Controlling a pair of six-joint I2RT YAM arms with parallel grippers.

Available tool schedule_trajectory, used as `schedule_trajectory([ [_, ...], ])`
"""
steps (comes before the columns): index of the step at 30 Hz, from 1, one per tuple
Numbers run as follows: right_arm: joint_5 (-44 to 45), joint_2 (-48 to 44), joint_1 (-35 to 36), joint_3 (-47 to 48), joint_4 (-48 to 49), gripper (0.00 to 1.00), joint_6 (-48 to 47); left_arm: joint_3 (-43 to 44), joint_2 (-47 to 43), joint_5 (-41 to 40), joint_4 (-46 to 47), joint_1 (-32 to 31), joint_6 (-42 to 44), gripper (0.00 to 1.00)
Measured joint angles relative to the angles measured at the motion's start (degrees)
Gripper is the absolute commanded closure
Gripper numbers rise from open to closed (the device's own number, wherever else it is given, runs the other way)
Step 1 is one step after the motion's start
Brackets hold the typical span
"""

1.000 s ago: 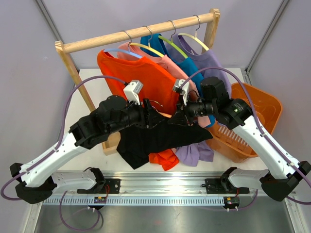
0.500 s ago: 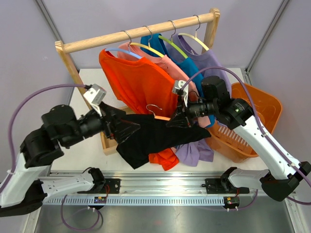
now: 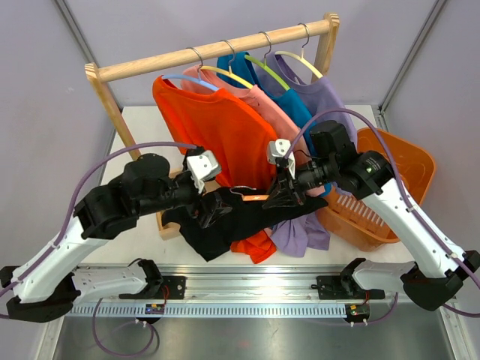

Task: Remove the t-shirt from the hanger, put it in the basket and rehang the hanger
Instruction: Remove the tshirt from the hanger

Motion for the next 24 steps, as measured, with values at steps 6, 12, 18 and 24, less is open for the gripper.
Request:
schedule_trajectory([
  [6,-3.67,1.53,0.0,1.97,-4.24,1.0,-6.14,-1.79,1.2,5.92,3.08,0.0,5.95,0.14],
  [12,-5.42,3.19,0.0,2.93,-6.14,1.0,-8.11,-3.56,2.27,10.12,5.27,0.0,7.21,0.26],
  [18,-6.56,4.31,0.0,3.69,-6.05,1.0,-7.76,-4.63,3.61,12.63,6.14,0.0,7.08,0.4],
  [24,-6.95,4.33,0.0,3.87,-5.2,1.0,-6.14,-5.53,3.48,13.6,6.69,0.0,6.49,0.54],
])
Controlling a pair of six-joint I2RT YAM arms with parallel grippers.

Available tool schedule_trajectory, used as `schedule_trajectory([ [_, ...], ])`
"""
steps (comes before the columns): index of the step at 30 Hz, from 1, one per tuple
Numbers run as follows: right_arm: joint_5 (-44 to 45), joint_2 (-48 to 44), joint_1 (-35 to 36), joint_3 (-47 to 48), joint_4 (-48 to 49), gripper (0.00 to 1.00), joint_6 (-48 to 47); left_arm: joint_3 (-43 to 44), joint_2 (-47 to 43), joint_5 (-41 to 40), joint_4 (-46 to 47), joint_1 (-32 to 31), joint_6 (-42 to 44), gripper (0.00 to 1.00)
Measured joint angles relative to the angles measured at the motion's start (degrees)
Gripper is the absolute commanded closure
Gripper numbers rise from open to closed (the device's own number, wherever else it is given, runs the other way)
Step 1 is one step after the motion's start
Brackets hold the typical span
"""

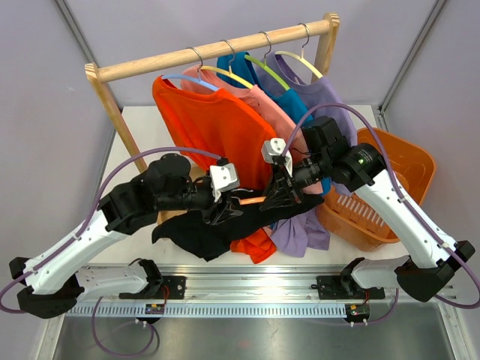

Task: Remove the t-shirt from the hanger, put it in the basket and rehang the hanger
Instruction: Remove the tshirt from the hanger

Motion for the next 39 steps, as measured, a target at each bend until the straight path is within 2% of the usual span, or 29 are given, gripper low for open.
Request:
schedule_trajectory([
  [3,-0.5,0.0,0.0,0.0,0.46,1.0,0.92,-1.64,-0.39,0.31,1.14,0.0,-0.68,0.64],
  [4,-0.52,0.0,0.0,0.0,0.46,1.0,1.29,-2.38,-0.72,0.52,1.75,0.0,-0.98,0.7],
  [7,-0.63,0.24,-0.07,0.0,0.87,1.0,2.27,-4.2,-1.84,1.09,3.21,-0.13,-1.81,0.83],
  [8,-0.83,0.35,-0.04,0.0,1.07,1.0,2.54,-4.5,-2.14,1.42,3.5,-0.17,-2.05,0.94],
  [9,-1.18,0.44,-0.07,0.0,1.44,1.0,2.64,-4.72,-2.43,2.1,3.63,-0.24,-2.27,1.0],
  [17,-2.93,0.63,0.09,0.0,4.31,1.0,4.96,-5.14,-4.48,1.97,4.07,-0.28,-3.52,1.0],
  [20,-2.89,0.85,0.37,0.0,6.29,0.82,6.47,-5.66,-5.55,0.61,4.42,-0.28,-4.63,1.0],
  [21,-2.86,0.96,0.5,0.02,6.99,0.73,6.99,-5.81,-6.05,-0.04,4.44,-0.31,-5.33,1.0],
  [28,-0.42,1.99,0.09,2.78,9.49,0.41,10.99,-5.88,-11.19,-5.14,0.5,-0.26,-11.67,1.0],
  [39,11.21,2.03,-1.64,12.55,11.17,0.37,18.78,-4.52,-12.2,-8.09,-4.22,-0.04,-17.16,1.0],
])
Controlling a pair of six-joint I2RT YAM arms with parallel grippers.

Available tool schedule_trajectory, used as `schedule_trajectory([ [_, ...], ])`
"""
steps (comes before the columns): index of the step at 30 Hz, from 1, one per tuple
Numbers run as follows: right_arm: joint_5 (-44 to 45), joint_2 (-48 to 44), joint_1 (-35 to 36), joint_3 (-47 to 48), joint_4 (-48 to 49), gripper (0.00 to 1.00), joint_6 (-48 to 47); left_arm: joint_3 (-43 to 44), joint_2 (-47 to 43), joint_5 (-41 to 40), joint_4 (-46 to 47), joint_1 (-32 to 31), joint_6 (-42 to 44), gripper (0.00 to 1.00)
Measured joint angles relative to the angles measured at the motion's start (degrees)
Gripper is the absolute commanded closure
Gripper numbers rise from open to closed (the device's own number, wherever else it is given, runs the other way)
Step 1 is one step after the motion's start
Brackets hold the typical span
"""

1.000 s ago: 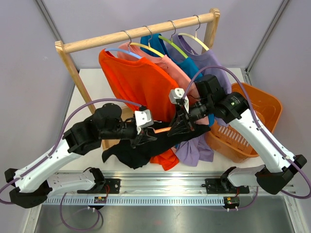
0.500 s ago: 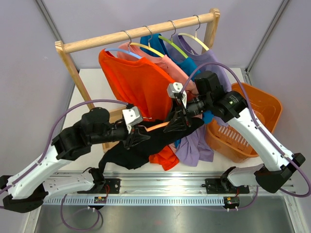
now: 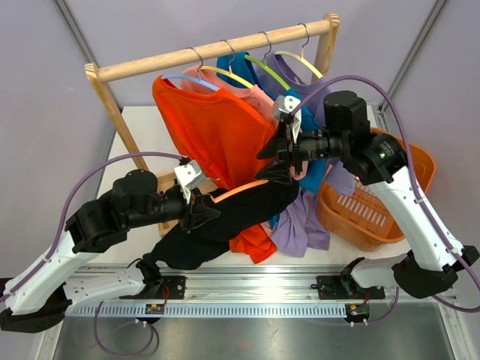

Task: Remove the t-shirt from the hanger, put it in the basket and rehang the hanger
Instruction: Remove the tshirt from the hanger

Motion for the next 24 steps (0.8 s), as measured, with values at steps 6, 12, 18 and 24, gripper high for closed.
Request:
schedule_trajectory([
  [6,4.48,-3.13,-0.24,-1.49,-2.36,0.43,4.76,2.34,2.54,-1.68,-1.01,0.55,-4.02,1.0],
  [12,10.49,-9.2,-0.24,-8.83,-1.07,0.55,14.88,2.4,2.03,-3.34,-1.29,0.83,-9.44,1.0],
  [18,15.89,-11.15,0.9,-11.91,1.22,0.59,23.5,2.4,0.2,-4.76,-1.88,0.83,-14.36,1.0],
  [24,24.48,-5.99,5.6,-11.21,1.03,0.48,32.7,2.38,-2.93,-5.18,-1.77,0.85,-17.77,1.0],
])
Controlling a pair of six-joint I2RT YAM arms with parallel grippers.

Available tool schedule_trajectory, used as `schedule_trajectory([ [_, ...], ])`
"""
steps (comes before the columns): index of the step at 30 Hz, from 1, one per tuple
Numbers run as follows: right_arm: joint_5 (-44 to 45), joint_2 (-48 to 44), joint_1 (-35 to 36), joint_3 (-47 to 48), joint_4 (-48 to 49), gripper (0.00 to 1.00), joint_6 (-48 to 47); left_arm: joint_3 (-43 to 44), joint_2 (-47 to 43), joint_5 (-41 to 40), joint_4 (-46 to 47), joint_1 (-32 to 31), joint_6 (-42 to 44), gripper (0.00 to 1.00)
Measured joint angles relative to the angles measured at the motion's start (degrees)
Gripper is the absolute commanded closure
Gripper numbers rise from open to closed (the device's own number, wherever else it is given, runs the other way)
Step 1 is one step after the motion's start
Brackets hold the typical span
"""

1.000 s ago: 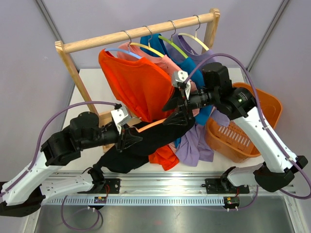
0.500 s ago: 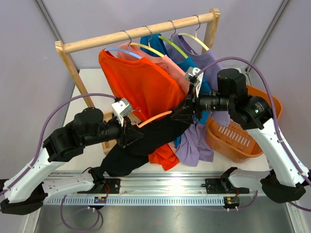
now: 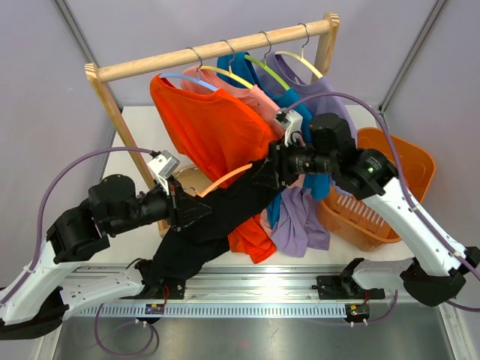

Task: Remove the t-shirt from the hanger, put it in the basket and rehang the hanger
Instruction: Remove the tshirt from the hanger

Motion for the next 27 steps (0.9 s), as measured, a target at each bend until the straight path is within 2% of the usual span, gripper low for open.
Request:
schedule_trajectory([
  [4,2.51,3.52,1.11,0.96,-0.04,0.41,4.15,-0.46,-1.38,-0.66,0.96,0.2,-1.62,1.0],
  [8,3.41,3.93,1.22,2.01,0.09,0.39,7.13,-1.97,-1.95,-1.11,2.01,0.33,-2.47,1.0],
  [13,3.41,3.87,1.22,2.49,3.13,0.39,12.02,-2.8,-2.56,-1.62,2.67,0.33,-3.28,1.0],
  [16,3.52,3.89,1.27,2.54,5.79,0.44,14.34,-2.84,-3.02,-2.23,2.99,0.33,-3.8,1.0],
  [20,5.14,5.2,1.55,3.76,6.43,0.53,16.7,-2.84,-3.63,-2.91,3.58,0.33,-4.72,1.0],
  [23,6.93,6.14,1.73,4.55,6.67,0.63,17.97,-2.91,-3.65,-3.52,4.02,0.37,-5.57,1.0],
  [24,7.45,6.36,1.79,4.85,6.67,0.67,18.34,-3.13,-3.67,-3.67,4.46,0.37,-5.88,1.0],
  [25,8.07,6.51,1.84,5.11,6.64,0.77,18.64,-3.43,-3.74,-3.82,4.98,0.42,-6.16,1.0],
  [27,9.14,6.71,1.88,5.46,6.64,0.89,19.12,-3.89,-3.76,-4.0,5.66,0.5,-6.58,1.0],
])
